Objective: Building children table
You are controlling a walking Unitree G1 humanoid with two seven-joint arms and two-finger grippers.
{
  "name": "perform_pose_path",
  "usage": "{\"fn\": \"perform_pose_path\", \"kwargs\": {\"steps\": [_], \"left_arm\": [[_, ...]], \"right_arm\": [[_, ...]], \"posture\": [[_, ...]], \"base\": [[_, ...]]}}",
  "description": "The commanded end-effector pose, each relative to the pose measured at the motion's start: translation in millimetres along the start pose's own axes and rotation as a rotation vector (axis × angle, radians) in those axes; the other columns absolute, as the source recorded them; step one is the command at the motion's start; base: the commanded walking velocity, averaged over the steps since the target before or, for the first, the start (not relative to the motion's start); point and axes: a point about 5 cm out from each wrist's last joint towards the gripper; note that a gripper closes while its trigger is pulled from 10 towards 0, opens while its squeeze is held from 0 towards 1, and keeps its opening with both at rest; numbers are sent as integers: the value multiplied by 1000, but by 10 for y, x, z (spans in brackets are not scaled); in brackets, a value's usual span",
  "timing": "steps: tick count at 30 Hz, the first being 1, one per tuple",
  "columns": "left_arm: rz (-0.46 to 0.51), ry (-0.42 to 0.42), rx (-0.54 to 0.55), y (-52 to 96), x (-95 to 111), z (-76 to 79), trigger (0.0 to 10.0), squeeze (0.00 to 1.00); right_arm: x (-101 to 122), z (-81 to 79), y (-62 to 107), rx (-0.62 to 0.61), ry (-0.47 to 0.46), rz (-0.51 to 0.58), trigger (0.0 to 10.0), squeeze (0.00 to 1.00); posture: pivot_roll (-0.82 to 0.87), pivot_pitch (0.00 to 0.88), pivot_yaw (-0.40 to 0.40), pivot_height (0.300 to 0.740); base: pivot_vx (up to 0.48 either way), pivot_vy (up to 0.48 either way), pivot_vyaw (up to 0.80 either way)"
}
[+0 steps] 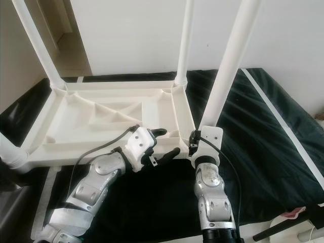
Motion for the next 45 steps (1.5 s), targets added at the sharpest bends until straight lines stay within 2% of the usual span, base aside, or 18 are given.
{"fn": "perform_pose_path", "kwargs": {"steps": [1, 10, 13, 15, 16, 19, 20, 25, 27, 30, 32, 36, 37, 38, 39, 40, 41, 45], "left_arm": [[-6, 8, 29, -3, -24, -16, 10000, 0], [-4, 8, 21, -9, -23, -7, 10000, 0], [-3, 6, 15, -16, -20, -11, 10000, 0], [-3, 6, 15, -16, -20, -11, 10000, 0], [-3, 6, 14, -18, -19, -13, 10000, 0], [-3, 6, 13, -19, -20, -14, 10000, 0], [-2, 4, 8, -25, -19, -2, 10000, 0], [-1, 5, 6, -28, -19, 3, 10000, 0], [0, 3, 8, -30, -13, -1, 10000, 0], [2, 3, 9, -30, -10, -5, 10000, 0], [3, 1, 11, -31, -5, -3, 10000, 0], [5, 0, 15, -29, -1, -3, 10000, 0], [5, -1, 19, -28, 0, -7, 10000, 0], [5, -2, 22, -27, 1, -12, 10000, 0], [5, -2, 24, -26, 2, -14, 10000, 0], [5, -2, 24, -26, 2, -14, 10000, 0], [5, -2, 29, -21, 1, -15, 10000, 0], [3, 0, 38, -3, -6, -10, 10000, 0]], "right_arm": [[-124, -31, 31, 25, 0, -56, 10000, 1000], [-22, 101, 71, 141, 23, 31, 10000, 1000], [-21, 210, 108, 255, 60, 60, 10000, 1000], [-21, 210, 108, 255, 60, 60, 10000, 1000], [-20, 254, 116, 303, 78, 66, 10000, 1000], [-7, 309, 112, 343, 102, 75, 10000, 1000], [54, 456, 52, 397, 142, 88, 10000, 0], [89, 516, 19, 422, 159, 92, 10000, 0], [127, 536, 1, 521, 203, 93, 10000, 0], [141, 534, -14, 574, 229, 93, 10000, 0], [152, 491, -90, 670, 290, 82, 10000, 0], [155, 417, -159, 747, 316, 76, 10000, 0], [151, 389, -179, 768, 321, 74, 5569, 0], [146, 375, -191, 778, 323, 73, 3765, 0], [139, 370, -198, 782, 322, 69, 1059, 0], [139, 370, -198, 782, 322, 69, 1059, 0], [121, 368, -198, 790, 327, 61, 0, 0], [5, 412, -182, 818, 324, 0, 0, 0]], "posture": [[-18, 0, -10, 740], [-28, 0, -2, 740], [-33, 0, 1, 740], [-33, 0, 1, 740], [-35, 0, 2, 740], [-36, 0, 1, 740], [-34, 0, -3, 740], [-34, 0, -3, 740], [-28, 0, -7, 740], [-28, 0, -7, 740], [-23, 0, -10, 740], [-16, 0, -15, 740], [-10, 0, -19, 740], [-4, 0, -23, 740], [0, 0, -26, 740], [0, 0, -26, 740], [3, 0, -28, 740], [8, 0, -32, 740]], "base": [[0, 0, 0], [0, 0, 0], [0, 0, 0], [0, 0, 0], [0, 0, 0], [0, 0, 0], [0, 0, 0], [0, 0, 0], [0, 0, 0], [0, 0, 0], [0, 0, 0], [0, 0, 0], [0, 0, 0], [0, 0, 0], [0, 0, 0], [0, 0, 0], [0, 0, 0], [0, 0, 0]]}}
Point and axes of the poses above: a point about 5 cm out from each wrist's last joint towards the gripper, its own y axis pointing back from the gripper into the wrist, its own x axis along the axis of the wrist's last joint, z = x × y, and after that the axes turned 2 degrees about y, right-handed
